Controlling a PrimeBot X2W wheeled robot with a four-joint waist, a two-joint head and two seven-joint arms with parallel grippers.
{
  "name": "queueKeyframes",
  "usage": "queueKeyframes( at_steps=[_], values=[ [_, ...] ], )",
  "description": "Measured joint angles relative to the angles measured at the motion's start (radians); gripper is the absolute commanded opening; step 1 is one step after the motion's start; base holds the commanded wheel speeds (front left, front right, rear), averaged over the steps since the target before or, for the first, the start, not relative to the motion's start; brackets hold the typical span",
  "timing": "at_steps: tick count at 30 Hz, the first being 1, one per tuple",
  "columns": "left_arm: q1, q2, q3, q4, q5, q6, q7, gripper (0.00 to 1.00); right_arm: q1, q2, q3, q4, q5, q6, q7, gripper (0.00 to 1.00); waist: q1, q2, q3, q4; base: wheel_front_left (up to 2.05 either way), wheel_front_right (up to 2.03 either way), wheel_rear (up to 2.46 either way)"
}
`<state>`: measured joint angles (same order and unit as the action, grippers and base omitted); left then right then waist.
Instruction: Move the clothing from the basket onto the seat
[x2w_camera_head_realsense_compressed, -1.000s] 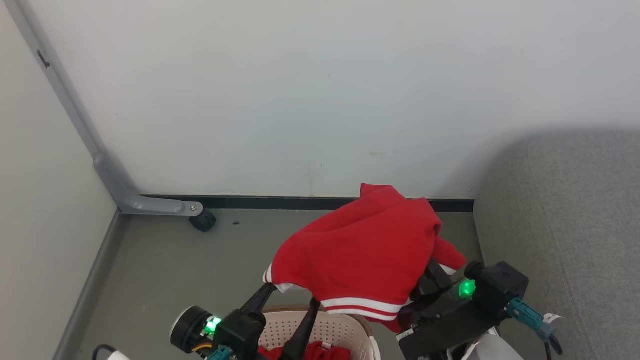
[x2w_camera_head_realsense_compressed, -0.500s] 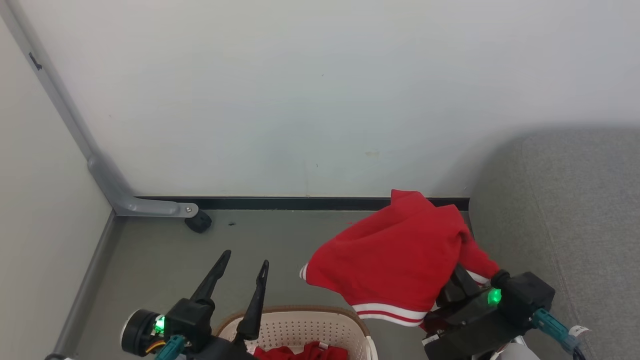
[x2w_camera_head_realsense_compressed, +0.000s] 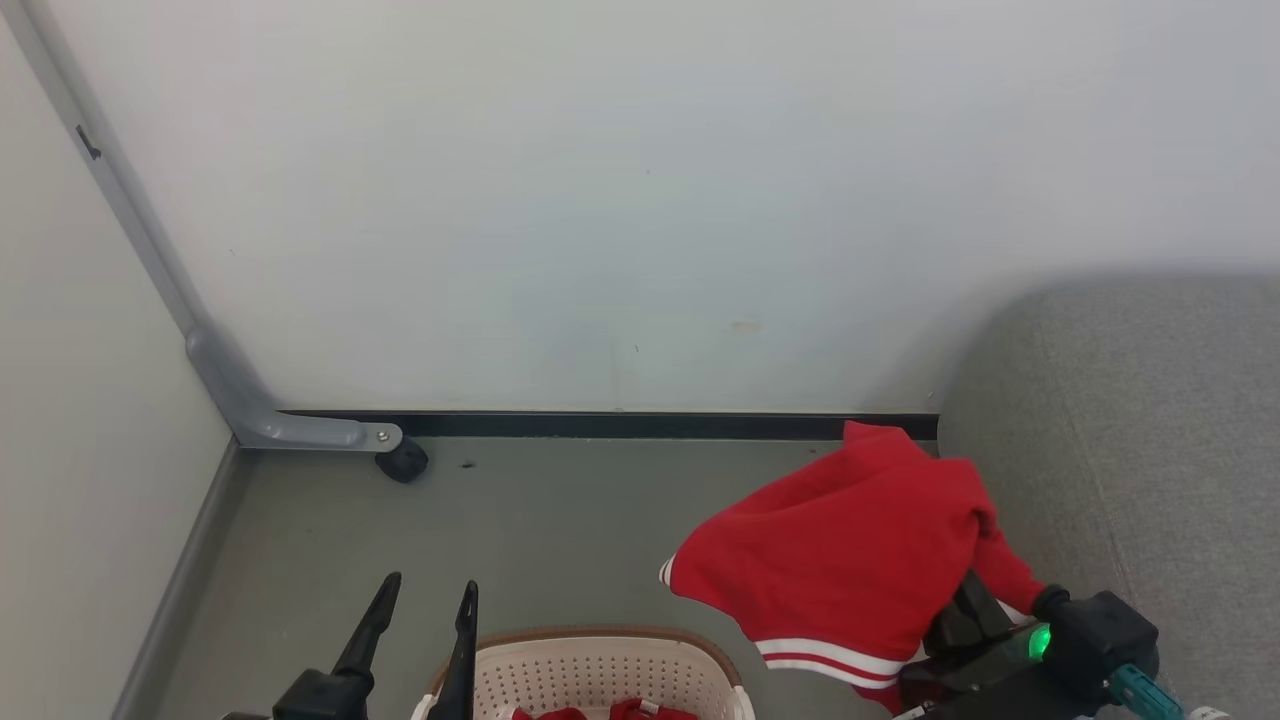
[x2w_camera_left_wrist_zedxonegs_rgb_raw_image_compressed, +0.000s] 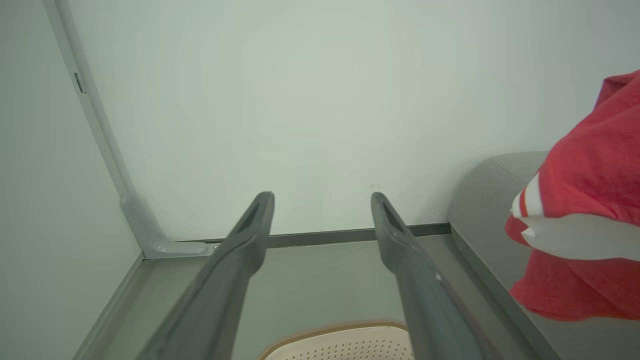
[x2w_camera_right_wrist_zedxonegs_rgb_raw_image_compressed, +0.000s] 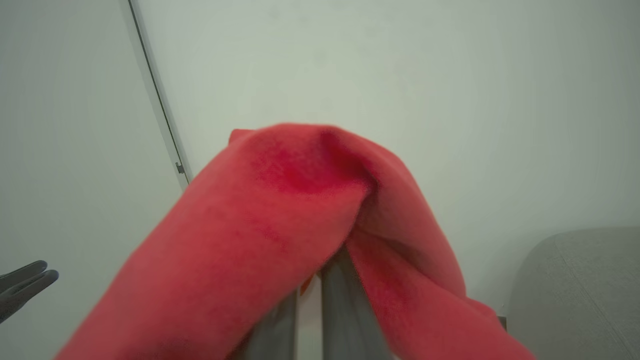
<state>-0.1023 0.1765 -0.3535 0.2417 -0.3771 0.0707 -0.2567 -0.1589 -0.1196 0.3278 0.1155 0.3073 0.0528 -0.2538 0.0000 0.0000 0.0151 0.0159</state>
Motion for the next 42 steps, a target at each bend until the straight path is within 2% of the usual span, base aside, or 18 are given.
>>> queueKeyframes(
  at_steps=[9,22,31,42],
  values=[
    [0.079,-0.026,0.027,-0.036,0.009,0.001,0.000,1.00,0.054,-0.007,-0.037,-0.016,-0.009,-0.002,0.000,0.00,0.0000,0.0000,-0.015,0.003,0.00,0.00,0.00],
    [0.091,-0.041,0.054,-0.075,0.027,-0.015,0.000,1.00,0.067,0.010,-0.054,-0.028,-0.021,-0.003,0.000,0.00,0.0000,0.0000,-0.022,-0.007,0.00,0.00,0.00],
    [0.110,-0.044,0.053,-0.116,0.057,-0.055,0.000,1.00,0.066,0.014,-0.074,-0.037,-0.048,-0.003,0.000,0.00,0.0000,0.0000,-0.013,-0.058,0.00,0.00,0.00],
    [0.112,-0.053,0.043,-0.165,0.074,-0.106,0.000,1.00,0.066,0.011,-0.143,-0.078,-0.065,-0.010,0.000,0.00,0.0000,0.0000,0.021,-0.163,0.00,0.00,0.00]
  ],
)
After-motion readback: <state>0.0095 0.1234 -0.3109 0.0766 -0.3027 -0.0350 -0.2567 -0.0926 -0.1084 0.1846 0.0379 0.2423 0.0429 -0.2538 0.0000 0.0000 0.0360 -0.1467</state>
